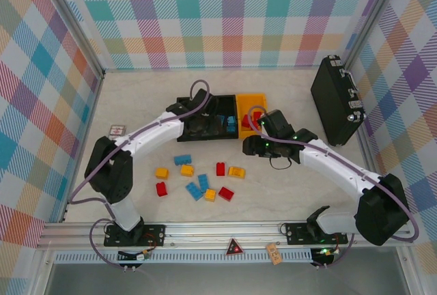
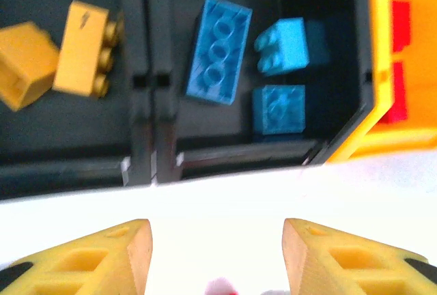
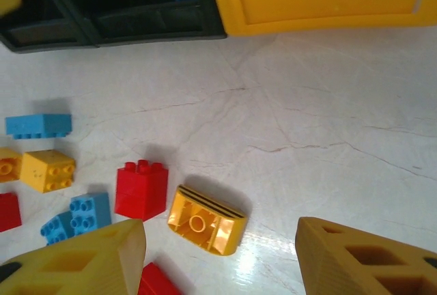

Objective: Sort the legos into containers by color
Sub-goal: Pick up the lego from the middle-left of the table.

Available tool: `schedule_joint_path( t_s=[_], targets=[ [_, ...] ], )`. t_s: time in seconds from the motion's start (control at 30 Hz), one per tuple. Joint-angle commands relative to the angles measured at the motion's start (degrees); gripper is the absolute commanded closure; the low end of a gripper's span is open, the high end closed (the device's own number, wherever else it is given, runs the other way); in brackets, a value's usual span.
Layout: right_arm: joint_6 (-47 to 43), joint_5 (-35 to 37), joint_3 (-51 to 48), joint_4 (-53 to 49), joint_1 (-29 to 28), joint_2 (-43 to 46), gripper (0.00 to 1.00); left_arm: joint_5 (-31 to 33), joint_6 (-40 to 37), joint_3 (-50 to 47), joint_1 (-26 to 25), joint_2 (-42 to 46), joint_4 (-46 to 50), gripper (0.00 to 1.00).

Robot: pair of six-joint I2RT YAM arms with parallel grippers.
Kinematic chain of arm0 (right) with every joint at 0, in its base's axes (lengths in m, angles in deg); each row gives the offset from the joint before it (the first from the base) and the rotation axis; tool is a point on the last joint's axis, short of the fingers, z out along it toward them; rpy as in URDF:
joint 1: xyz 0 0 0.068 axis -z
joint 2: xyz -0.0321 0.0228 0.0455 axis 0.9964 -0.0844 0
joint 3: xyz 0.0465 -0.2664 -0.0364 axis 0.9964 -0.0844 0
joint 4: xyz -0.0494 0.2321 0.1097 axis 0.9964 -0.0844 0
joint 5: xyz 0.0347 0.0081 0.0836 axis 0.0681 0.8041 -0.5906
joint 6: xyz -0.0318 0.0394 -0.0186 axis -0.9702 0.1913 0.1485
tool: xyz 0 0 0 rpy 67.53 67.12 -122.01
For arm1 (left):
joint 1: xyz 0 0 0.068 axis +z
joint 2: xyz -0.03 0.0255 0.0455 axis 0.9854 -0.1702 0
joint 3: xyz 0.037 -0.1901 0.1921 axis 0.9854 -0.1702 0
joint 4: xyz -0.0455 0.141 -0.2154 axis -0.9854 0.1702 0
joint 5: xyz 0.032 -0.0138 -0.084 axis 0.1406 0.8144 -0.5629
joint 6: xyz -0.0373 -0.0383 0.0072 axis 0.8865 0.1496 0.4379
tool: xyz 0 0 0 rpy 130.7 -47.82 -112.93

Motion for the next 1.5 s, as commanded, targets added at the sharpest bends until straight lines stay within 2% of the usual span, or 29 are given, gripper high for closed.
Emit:
schedule_joint_path(
  t_s=[0.0,0.23,0.4,0.6,0.97,1.3,1.4,1.47],
  targets=[
    [-3.60,-7.19,0.86,4.09,-0.19,-0.63,0.40,1.21,-2.43,-4.22,0.41,6.03,3.85,0.47],
    [-7.90,-16.35,2.02,7.94,-4.11,-3.68,0.40,0.31,-4.62,-12.21,4.50,14.45,11.87,0.46],
    [-9.25,-17.59,3.70,9.17,-7.82,-7.32,0.40,2.16,-5.99,-15.58,6.47,17.24,17.36,0.42],
    [-9.53,-17.94,4.72,9.25,-8.85,-9.08,0.40,4.14,-6.73,-17.50,8.30,15.26,22.57,0.36],
    [-8.54,-17.59,3.22,10.20,-9.07,-9.15,0.40,4.39,-7.31,-21.23,12.11,11.11,22.20,0.28],
    [-8.36,-17.85,3.52,10.83,-9.20,-10.18,0.40,4.87,-8.01,-24.40,15.13,5.94,17.80,0.30],
    [-8.21,-17.85,3.39,11.00,-9.23,-10.29,0.40,4.53,-8.01,-23.99,15.38,4.60,16.91,0.35],
    [-8.07,-17.60,3.30,11.10,-9.20,-10.40,0.41,3.78,-8.13,-23.84,15.33,4.18,16.25,0.43]
  ],
)
